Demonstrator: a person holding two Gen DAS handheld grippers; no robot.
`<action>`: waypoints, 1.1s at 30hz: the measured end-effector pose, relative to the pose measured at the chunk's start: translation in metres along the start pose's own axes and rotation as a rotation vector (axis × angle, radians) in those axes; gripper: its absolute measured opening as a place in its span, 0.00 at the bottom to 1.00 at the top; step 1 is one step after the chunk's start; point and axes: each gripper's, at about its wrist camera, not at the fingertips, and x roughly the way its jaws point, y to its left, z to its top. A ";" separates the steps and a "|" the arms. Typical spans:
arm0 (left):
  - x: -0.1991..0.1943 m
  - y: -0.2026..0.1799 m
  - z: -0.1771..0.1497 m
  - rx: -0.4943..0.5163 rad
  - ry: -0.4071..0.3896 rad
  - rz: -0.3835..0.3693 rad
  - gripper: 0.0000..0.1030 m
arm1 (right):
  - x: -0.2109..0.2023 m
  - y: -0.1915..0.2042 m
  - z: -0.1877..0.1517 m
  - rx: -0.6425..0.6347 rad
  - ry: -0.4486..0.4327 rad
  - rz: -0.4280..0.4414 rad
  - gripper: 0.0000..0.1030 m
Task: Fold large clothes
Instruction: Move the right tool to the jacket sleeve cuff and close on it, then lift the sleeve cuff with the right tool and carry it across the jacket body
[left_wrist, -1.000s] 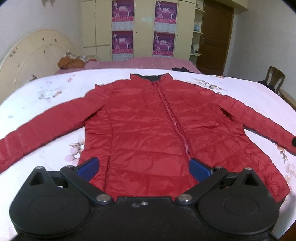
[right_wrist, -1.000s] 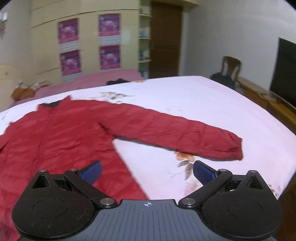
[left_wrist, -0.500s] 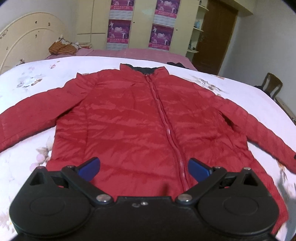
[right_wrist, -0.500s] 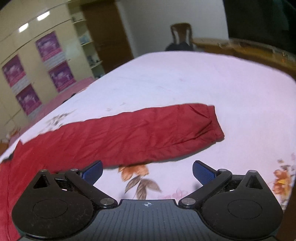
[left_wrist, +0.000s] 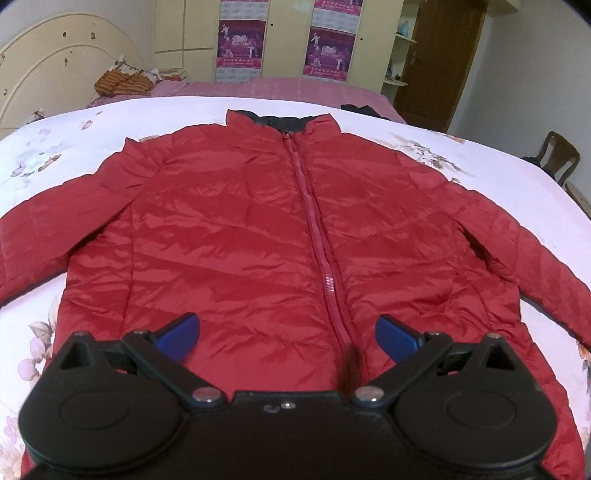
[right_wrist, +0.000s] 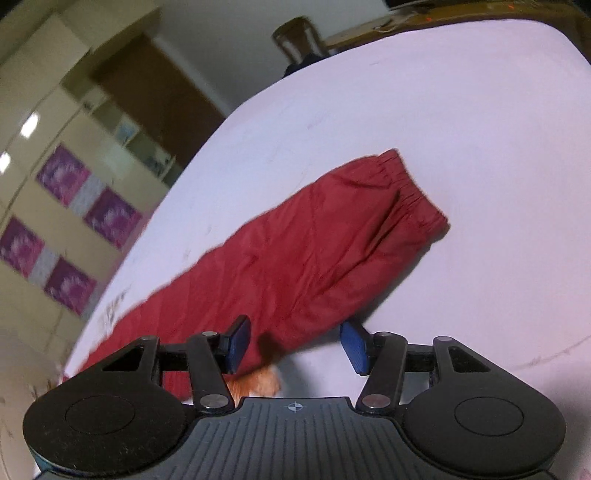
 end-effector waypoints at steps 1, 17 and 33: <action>0.000 0.001 0.001 -0.004 0.001 0.002 0.98 | 0.000 0.001 0.003 -0.006 -0.012 -0.012 0.53; -0.003 0.057 0.018 -0.095 0.004 0.112 0.84 | 0.003 0.085 0.019 -0.375 -0.109 -0.004 0.10; 0.012 0.137 0.053 -0.193 -0.044 -0.070 0.63 | 0.010 0.290 -0.177 -0.836 0.173 0.418 0.10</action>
